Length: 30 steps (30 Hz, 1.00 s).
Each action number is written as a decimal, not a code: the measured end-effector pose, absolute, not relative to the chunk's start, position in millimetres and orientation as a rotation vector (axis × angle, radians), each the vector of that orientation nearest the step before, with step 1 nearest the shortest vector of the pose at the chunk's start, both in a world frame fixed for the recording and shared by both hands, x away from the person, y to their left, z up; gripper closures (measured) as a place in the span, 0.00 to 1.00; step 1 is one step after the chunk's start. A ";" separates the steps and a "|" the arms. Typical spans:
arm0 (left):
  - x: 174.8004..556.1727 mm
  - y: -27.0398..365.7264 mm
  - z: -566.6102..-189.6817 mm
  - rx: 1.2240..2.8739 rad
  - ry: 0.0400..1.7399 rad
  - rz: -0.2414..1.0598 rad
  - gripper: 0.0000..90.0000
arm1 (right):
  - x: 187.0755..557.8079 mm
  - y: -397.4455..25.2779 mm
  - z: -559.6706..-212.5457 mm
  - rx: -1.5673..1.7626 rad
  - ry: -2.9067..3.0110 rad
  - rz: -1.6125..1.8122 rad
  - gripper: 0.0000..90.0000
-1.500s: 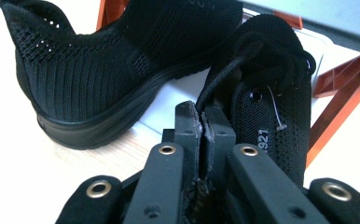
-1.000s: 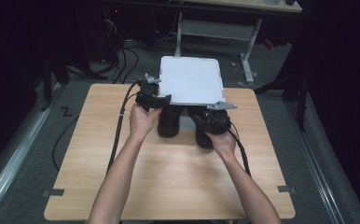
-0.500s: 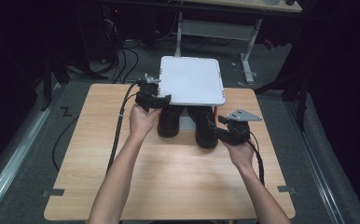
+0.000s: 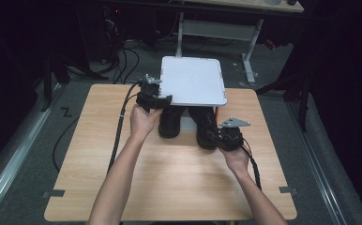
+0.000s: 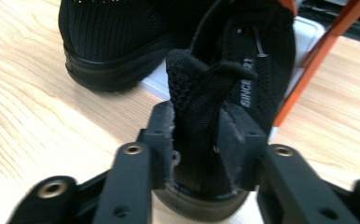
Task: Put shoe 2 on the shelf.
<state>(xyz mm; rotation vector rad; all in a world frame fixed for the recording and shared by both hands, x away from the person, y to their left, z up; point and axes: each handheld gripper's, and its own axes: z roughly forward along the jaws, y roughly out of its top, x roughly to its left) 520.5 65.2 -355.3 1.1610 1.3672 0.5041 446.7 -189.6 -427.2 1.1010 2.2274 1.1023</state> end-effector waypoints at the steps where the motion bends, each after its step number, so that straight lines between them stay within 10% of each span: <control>1: 520.7 65.5 -355.2 1.160 1.367 0.503 0.48 | 448.7 -189.4 -428.0 1.103 2.234 1.115 0.78; 30: 520.2 67.0 -355.2 1.162 1.364 0.502 0.50 | 504.1 -173.5 -427.6 1.181 2.191 1.076 0.81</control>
